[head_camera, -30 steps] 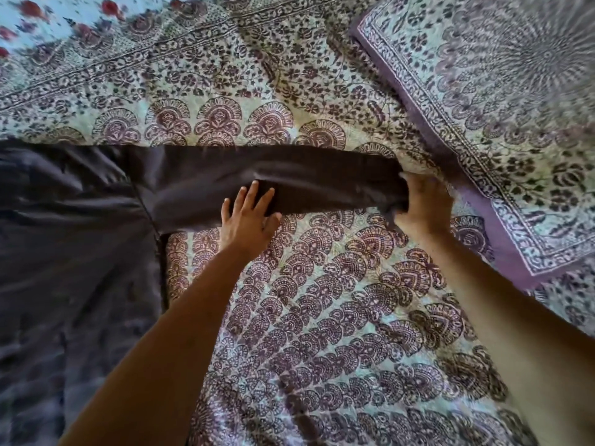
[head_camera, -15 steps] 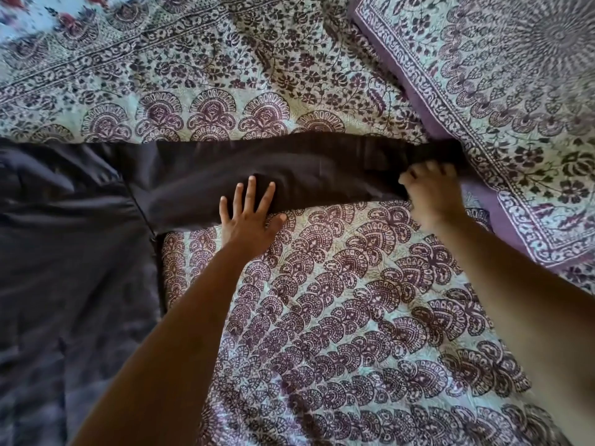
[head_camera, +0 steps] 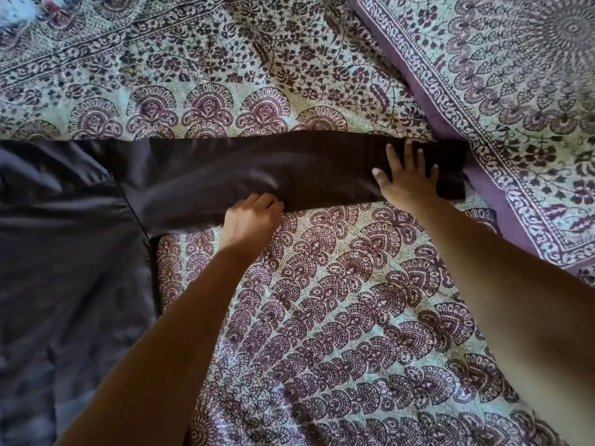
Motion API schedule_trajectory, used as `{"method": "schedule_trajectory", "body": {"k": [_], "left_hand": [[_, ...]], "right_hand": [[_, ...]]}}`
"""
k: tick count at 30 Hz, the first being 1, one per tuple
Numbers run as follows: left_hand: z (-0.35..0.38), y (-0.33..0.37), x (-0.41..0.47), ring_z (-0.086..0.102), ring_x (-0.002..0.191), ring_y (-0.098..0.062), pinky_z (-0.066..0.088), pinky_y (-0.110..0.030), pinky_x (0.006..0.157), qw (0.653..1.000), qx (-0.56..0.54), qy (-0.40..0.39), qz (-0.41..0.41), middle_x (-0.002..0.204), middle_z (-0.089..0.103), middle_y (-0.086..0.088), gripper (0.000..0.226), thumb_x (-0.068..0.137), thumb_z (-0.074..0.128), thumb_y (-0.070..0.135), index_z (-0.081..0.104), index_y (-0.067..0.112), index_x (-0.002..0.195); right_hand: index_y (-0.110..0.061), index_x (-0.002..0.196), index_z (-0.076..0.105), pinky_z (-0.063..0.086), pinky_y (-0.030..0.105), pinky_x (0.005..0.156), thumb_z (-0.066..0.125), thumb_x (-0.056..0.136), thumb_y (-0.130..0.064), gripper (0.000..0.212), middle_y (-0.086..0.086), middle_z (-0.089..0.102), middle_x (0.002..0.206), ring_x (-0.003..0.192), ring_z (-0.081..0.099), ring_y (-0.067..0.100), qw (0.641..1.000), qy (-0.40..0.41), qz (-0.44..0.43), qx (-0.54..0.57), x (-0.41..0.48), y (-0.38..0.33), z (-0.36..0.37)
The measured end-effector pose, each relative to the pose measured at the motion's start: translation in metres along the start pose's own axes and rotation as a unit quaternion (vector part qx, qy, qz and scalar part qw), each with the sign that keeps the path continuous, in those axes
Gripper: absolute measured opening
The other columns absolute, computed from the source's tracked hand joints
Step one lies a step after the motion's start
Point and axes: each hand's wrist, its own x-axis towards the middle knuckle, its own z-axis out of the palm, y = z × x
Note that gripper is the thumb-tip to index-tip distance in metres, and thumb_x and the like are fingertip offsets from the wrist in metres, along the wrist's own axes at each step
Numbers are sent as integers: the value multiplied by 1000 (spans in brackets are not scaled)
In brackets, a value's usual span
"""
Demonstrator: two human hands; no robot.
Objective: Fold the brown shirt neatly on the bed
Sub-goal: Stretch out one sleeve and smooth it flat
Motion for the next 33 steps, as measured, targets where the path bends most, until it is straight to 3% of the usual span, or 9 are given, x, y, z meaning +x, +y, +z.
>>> {"method": "schedule_trajectory", "body": {"k": [4,8,11,14,16,19,22,27,33], "left_hand": [[-2,9,13,62,55,-19,37,-20,38,999,-11,-47,-15,62,60,1,6,67,62,15,63,16,62],[-8,12,10,65,71,-23,50,-27,50,989,-128,-72,-6,80,66,-1,30,81,41,28,69,15,79],[-21,-10,10,65,76,-25,50,-28,59,989,-135,-18,-50,91,69,-1,26,88,45,29,69,17,89],[-22,-57,12,58,109,-27,40,-36,92,971,-78,29,-224,121,62,-5,30,92,43,28,62,19,114],[-19,-92,11,33,137,-22,20,-40,110,945,-45,11,-324,146,41,-4,40,96,37,30,48,22,134],[-17,-131,4,9,146,-20,2,-45,116,915,-34,-22,-401,157,19,-2,46,99,31,30,30,26,144],[-12,-153,-14,5,146,-20,0,-46,116,904,-34,-52,-423,158,10,-2,49,99,29,29,21,30,147],[4,-161,-35,7,146,-21,1,-46,116,923,6,-75,-377,159,8,-3,51,99,27,37,16,31,148],[4,-161,-35,7,146,-22,1,-46,116,920,-2,-78,-383,159,7,-3,52,98,27,39,16,32,148]], "right_hand": [[-37,145,-8,-9,58,110,15,93,-59,62,1,-18,155,142,-16,21,1000,10,2,-20,2,18,10],[-38,145,-4,-6,52,113,18,91,-62,63,0,-14,156,143,-11,22,999,10,-13,-47,7,44,-1],[-25,148,14,-2,53,115,31,93,-48,61,10,2,157,144,1,28,996,76,2,-52,4,36,-3],[-7,138,34,5,52,114,34,83,-29,59,20,21,151,139,17,36,978,207,-24,-16,-4,-21,2],[-6,141,30,8,48,116,34,89,-28,56,18,22,152,141,18,32,966,227,-127,-5,-14,-79,11],[-7,146,16,4,41,118,29,96,-31,57,12,11,155,144,8,24,939,199,-281,5,-30,-178,34],[-7,147,11,2,37,117,28,96,-34,60,10,7,156,144,5,22,927,169,-334,23,-42,-253,57],[-11,148,5,-2,37,116,24,96,-49,67,7,0,157,144,1,19,936,111,-330,-43,-28,-261,87],[-12,147,12,6,42,115,16,88,-60,76,10,10,156,144,10,23,970,162,-176,-35,1,-159,60]]}}
